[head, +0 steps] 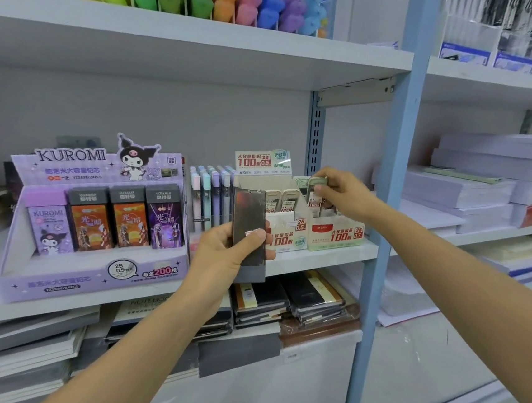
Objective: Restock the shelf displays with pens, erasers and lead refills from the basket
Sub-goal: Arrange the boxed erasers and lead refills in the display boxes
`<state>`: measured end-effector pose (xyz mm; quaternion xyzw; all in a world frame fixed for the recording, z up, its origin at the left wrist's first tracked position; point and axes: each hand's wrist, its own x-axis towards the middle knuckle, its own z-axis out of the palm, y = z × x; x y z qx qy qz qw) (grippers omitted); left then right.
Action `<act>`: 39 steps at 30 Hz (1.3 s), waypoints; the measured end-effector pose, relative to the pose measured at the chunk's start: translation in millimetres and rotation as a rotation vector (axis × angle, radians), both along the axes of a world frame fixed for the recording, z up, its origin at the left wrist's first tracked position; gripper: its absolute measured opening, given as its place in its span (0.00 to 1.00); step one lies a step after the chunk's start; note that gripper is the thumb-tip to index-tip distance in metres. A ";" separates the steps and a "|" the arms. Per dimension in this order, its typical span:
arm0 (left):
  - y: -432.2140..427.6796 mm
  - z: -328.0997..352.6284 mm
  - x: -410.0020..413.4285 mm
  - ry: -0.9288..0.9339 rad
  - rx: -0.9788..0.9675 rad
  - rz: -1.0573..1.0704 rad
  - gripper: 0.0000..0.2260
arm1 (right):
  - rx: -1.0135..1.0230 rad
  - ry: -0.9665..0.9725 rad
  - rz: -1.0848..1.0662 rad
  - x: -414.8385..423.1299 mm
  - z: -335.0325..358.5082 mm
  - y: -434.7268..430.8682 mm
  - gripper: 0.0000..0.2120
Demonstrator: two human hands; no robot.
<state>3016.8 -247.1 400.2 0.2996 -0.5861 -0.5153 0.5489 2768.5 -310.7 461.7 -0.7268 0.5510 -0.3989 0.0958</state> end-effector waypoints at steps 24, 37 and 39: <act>38.7 19.7 89.2 -0.042 0.101 0.068 0.11 | 0.112 -0.155 0.591 117.8 -19.8 71.0 0.17; 56.1 5.2 135.7 -0.258 -0.136 0.240 0.09 | 0.128 -0.111 0.525 180.3 -37.2 95.6 0.14; 58.6 1.9 142.4 -0.410 -0.207 0.281 0.09 | 0.053 -0.072 0.495 192.5 -33.7 96.8 0.15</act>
